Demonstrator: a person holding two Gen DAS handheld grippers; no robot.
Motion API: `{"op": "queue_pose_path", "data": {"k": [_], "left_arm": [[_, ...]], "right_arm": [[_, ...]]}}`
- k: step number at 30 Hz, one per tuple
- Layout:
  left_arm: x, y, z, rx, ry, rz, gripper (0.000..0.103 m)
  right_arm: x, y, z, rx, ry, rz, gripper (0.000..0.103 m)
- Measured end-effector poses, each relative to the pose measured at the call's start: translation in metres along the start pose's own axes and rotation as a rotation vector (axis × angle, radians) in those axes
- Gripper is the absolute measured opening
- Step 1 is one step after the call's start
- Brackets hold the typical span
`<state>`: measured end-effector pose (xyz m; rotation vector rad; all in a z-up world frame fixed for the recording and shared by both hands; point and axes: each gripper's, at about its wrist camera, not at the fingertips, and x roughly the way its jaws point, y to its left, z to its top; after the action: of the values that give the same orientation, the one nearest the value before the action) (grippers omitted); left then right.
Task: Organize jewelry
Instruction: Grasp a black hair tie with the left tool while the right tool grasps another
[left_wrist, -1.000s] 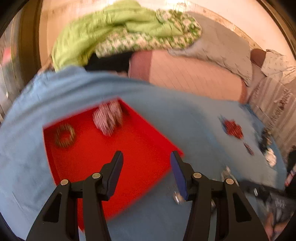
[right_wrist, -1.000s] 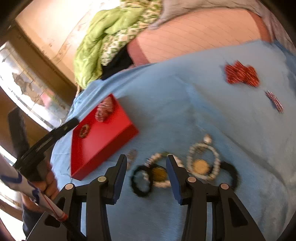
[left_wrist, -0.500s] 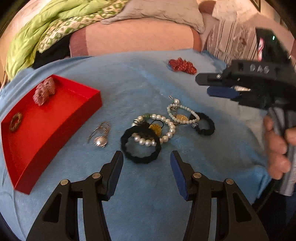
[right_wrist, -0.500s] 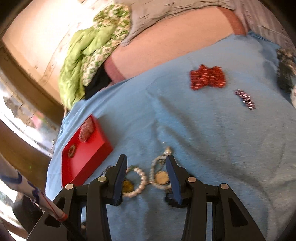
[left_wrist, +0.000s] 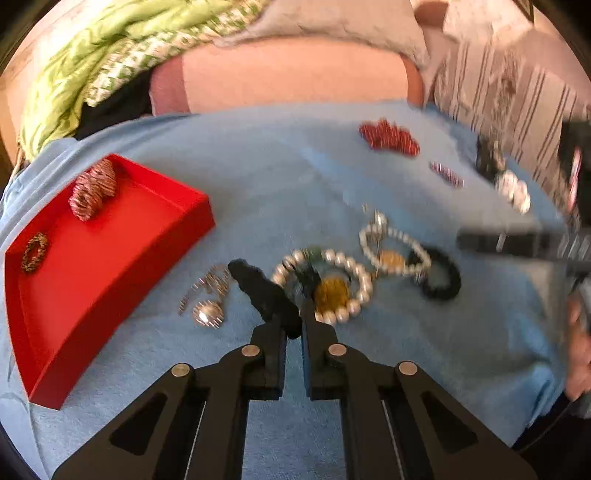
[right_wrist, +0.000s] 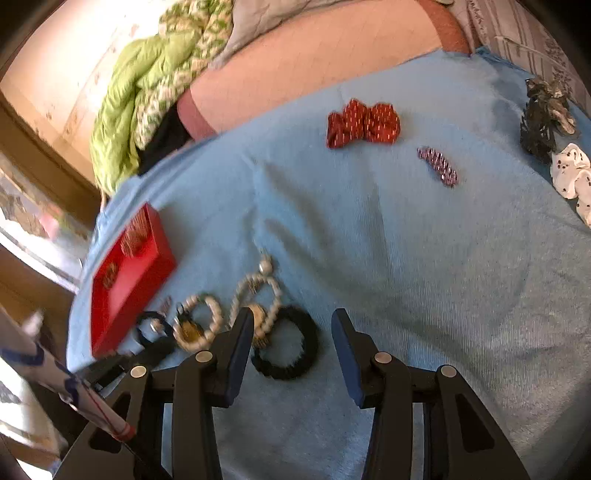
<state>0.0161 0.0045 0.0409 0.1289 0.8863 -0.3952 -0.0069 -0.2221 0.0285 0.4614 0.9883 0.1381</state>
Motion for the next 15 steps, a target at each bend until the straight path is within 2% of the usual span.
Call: {"op": "queue_pose_path", "data": {"k": [4,6,7,9,11,15], "left_arm": [[-0.013,0.012,0.006,-0.033,-0.059,-0.015,0.007],[-0.016,0.015,0.006,-0.04,-0.079,-0.019,0.007],[-0.018,0.016,0.007,-0.041,-0.087,-0.016,0.007],[-0.018,0.017,0.007,-0.04,-0.092,-0.015,0.007],[-0.02,0.018,0.008,-0.039,-0.101,-0.012,0.007],[-0.022,0.021,0.009,-0.053,-0.107,-0.019,0.007]], "right_arm": [[0.016,0.008,-0.007,-0.068,0.052,-0.051,0.031],[0.027,0.014,-0.01,-0.116,0.077,-0.12,0.02],[0.03,0.017,-0.011,-0.14,0.07,-0.152,0.019],[0.029,0.02,-0.01,-0.165,0.057,-0.195,0.009],[0.022,0.018,-0.007,-0.156,0.021,-0.221,0.009],[-0.009,0.021,0.0,-0.153,-0.133,-0.223,0.008]]}}
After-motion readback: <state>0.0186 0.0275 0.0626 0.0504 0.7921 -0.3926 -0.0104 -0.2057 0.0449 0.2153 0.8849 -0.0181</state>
